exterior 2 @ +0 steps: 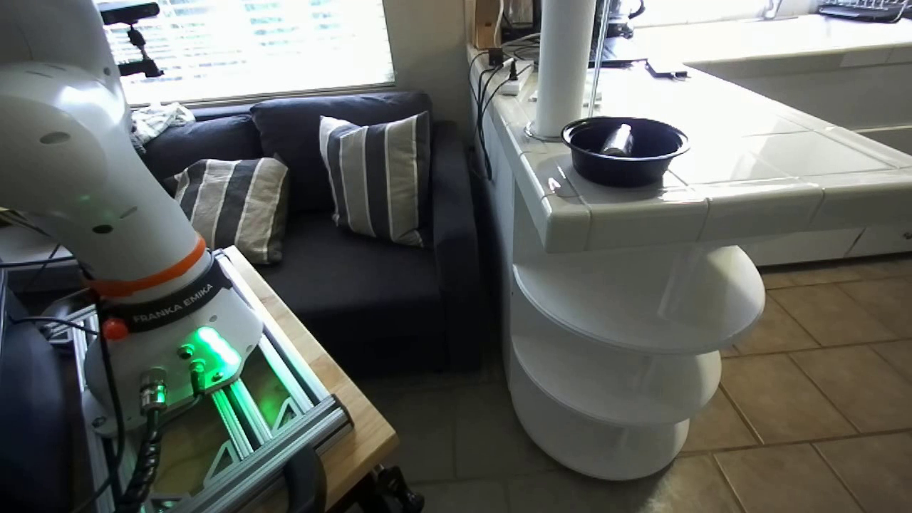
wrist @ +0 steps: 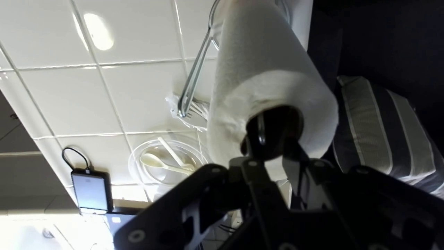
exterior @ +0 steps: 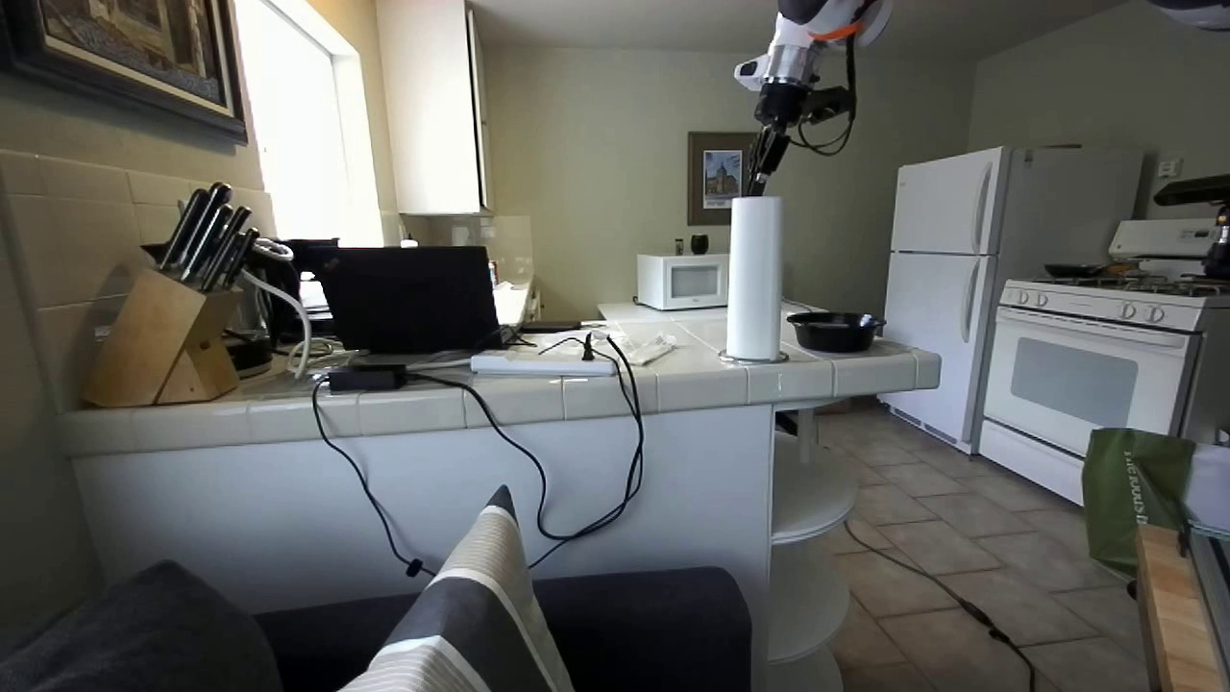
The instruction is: Move the paper towel roll to the right
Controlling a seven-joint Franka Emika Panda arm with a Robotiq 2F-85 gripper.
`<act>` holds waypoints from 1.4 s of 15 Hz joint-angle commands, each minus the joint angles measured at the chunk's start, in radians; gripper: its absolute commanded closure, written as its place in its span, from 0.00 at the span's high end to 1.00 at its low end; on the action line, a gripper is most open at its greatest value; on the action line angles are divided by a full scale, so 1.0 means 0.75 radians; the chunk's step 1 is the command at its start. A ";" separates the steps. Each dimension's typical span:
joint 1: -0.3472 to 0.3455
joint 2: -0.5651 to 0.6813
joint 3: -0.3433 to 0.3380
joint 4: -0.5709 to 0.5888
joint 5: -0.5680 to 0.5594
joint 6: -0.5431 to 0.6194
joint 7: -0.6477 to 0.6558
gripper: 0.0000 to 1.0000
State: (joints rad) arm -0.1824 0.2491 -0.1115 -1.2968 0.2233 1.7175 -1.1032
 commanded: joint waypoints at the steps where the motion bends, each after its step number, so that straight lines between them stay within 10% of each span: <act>1: -0.014 -0.044 -0.001 -0.091 0.033 0.065 -0.039 0.25; 12: -0.015 -0.047 0.012 -0.137 0.032 0.090 -0.068 0.23; 15: -0.013 -0.048 0.017 -0.144 0.029 0.090 -0.076 0.04; 21: -0.017 -0.068 0.007 -0.113 0.004 0.063 -0.057 0.02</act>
State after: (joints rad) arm -0.1910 0.2322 -0.1033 -1.3644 0.2242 1.7644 -1.1393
